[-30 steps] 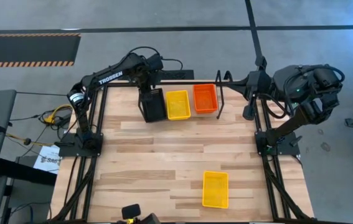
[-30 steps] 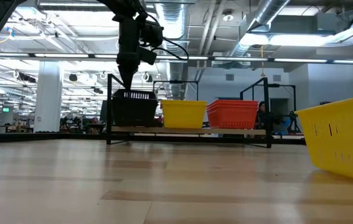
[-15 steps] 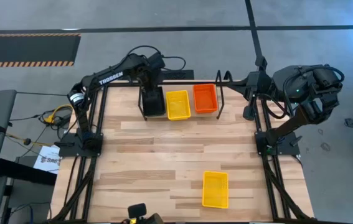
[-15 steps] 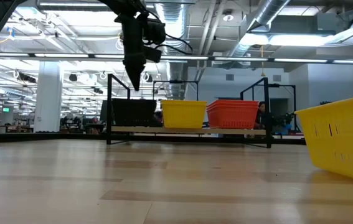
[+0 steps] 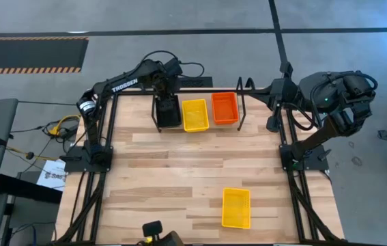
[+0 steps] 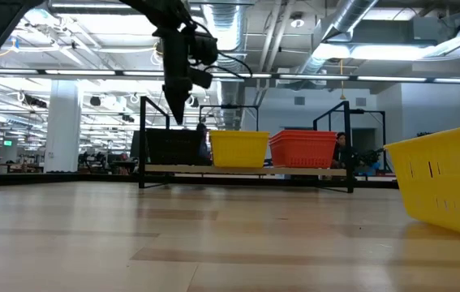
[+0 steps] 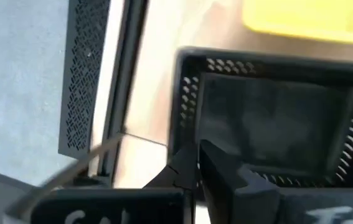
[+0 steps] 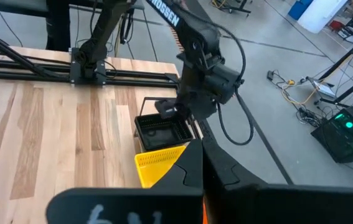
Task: Stack baskets on shelf by color
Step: Stack the black bin on top of the other black bin on the shelf, then stack the yellow bin on top of the other yellow bin on the shelf
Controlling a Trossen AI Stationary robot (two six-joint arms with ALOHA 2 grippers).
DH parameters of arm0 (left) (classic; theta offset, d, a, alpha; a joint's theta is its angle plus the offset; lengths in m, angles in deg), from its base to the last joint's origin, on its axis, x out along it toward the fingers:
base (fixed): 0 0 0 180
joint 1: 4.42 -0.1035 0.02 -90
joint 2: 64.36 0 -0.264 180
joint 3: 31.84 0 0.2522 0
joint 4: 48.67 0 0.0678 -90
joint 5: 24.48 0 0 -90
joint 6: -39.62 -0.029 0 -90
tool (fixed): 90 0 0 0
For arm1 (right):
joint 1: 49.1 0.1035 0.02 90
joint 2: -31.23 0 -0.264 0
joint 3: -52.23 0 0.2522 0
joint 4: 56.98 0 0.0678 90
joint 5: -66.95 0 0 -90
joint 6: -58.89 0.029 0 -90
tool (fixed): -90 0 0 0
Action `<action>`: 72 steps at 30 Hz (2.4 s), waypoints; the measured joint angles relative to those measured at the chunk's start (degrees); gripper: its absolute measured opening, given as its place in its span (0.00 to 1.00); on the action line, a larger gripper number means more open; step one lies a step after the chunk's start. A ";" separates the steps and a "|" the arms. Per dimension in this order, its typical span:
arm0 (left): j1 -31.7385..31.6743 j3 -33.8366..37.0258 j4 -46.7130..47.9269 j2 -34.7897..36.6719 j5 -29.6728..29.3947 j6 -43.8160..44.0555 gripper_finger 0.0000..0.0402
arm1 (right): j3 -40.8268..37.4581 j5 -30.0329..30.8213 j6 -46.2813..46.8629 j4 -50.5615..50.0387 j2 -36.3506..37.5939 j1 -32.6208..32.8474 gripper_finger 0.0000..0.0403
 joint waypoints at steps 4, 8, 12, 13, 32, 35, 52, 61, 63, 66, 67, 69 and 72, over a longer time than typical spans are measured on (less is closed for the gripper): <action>0.90 0.00 -1.88 -2.74 -0.86 -0.05 0.04 | 0.00 0.06 0.30 0.07 0.00 0.15 0.02; 1.69 -0.02 -2.55 -5.36 -5.48 -1.20 0.09 | 0.00 0.02 0.44 0.09 0.00 0.22 0.02; 2.04 -0.07 -2.41 -7.48 -9.09 -2.32 0.11 | 0.00 -0.01 0.46 0.08 0.00 0.22 0.02; 2.09 -0.09 -2.90 -7.79 -9.10 -2.58 0.11 | 0.00 0.01 0.46 0.10 0.00 0.22 0.02; 7.48 -9.98 2.18 -8.60 -9.54 -0.10 0.03 | 0.00 0.08 0.04 -1.07 0.00 0.22 0.02; 8.51 -15.78 7.46 -8.60 -9.68 2.27 0.01 | 0.00 0.08 2.30 -3.98 0.30 0.06 0.02; 24.97 -30.47 18.60 1.09 -20.15 17.22 0.00 | -2.05 -1.64 6.54 -10.26 -1.81 -7.82 0.02; 36.98 -30.40 20.81 7.98 -30.95 32.71 0.00 | -2.02 -12.30 7.36 -10.35 -6.06 -10.70 0.02; 39.84 -30.40 20.81 9.17 -32.64 36.15 0.00 | -2.02 -15.17 8.39 -10.33 -7.06 -10.20 0.03; 44.48 -30.40 20.81 10.34 -35.29 40.17 0.00 | -2.03 -20.18 9.10 -10.33 -8.85 -8.75 0.06; 46.13 -30.40 20.81 10.69 -36.02 41.24 0.00 | -2.03 -21.97 9.55 -10.32 -9.54 -7.98 0.07; 49.39 -30.40 20.78 11.33 -37.29 43.07 0.00 | -2.04 -25.36 10.74 -10.33 -10.92 -6.19 0.09; 54.15 -30.40 20.76 11.75 -39.79 45.86 0.00 | -4.24 -28.51 11.19 -10.30 -12.54 -2.86 0.11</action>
